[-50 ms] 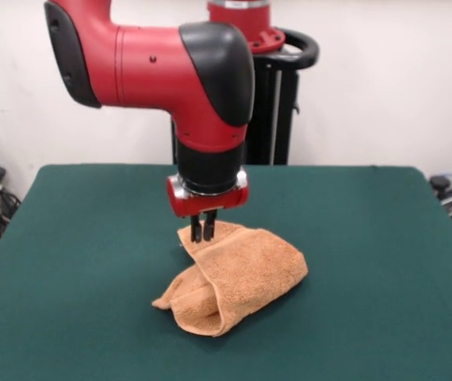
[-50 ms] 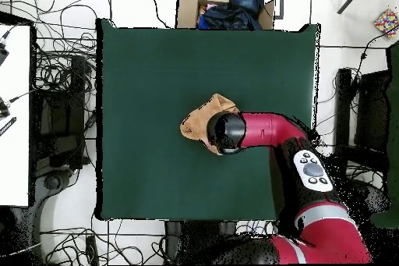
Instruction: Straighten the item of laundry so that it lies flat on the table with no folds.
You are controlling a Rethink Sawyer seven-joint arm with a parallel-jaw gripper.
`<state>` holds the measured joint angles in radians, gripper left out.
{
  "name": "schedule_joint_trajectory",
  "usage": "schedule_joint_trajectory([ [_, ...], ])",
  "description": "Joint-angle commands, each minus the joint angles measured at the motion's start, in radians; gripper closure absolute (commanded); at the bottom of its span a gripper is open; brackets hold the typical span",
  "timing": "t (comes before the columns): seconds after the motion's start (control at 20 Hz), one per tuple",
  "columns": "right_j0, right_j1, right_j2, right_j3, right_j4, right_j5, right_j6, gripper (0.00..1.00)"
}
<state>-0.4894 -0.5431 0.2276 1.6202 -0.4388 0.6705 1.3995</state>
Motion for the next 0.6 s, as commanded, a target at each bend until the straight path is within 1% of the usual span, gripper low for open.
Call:
schedule_joint_trajectory([
  [0.05, -0.002, -0.025, 0.001, 0.021, -0.004, 0.036, 0.051, 1.00],
  [0.2, -0.003, -0.026, 0.005, 0.021, 0.000, 0.037, 0.055, 1.00],
  [0.25, -0.006, -0.028, 0.010, 0.026, -0.001, 0.017, 0.059, 1.00],
  [0.3, -0.008, -0.030, 0.014, 0.030, -0.008, -0.012, 0.062, 0.00],
  [0.45, -0.014, -0.031, 0.017, 0.039, -0.011, -0.039, 0.066, 0.00],
  [0.5, -0.011, -0.023, 0.011, 0.029, -0.003, 0.002, 0.062, 0.00],
  [0.6, -0.010, -0.014, 0.013, 0.019, -0.001, 0.020, 0.056, 0.00],
])
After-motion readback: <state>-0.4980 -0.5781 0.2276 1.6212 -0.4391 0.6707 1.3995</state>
